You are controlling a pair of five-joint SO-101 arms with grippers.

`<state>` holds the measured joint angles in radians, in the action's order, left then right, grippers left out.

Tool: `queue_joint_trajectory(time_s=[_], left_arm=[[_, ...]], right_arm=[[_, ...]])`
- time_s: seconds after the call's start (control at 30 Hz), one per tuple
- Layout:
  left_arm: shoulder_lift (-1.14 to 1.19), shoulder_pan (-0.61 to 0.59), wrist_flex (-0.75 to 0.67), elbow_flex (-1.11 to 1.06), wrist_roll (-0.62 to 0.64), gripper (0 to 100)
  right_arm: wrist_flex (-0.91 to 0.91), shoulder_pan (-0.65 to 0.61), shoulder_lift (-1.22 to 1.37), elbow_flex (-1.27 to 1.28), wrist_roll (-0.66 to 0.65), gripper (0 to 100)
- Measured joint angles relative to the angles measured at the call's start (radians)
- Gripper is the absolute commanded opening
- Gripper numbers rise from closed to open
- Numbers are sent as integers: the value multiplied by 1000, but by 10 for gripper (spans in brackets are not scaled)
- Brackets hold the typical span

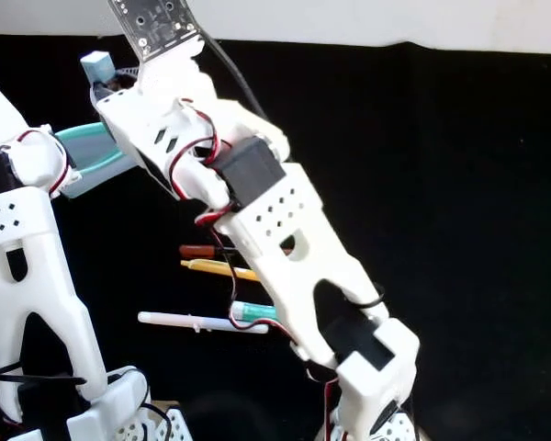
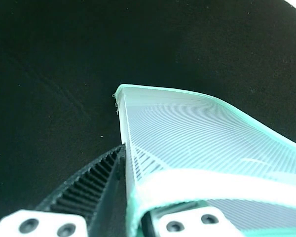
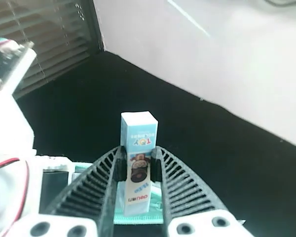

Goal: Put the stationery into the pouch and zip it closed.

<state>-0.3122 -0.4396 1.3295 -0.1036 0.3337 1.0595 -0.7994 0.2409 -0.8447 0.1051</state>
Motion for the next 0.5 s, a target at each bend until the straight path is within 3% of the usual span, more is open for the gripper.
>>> queue_joint_trajectory(time_s=[0.5], left_arm=[[0,0,-2,0,0,7]], right_arm=[[14,-54,118,-12,29,6]])
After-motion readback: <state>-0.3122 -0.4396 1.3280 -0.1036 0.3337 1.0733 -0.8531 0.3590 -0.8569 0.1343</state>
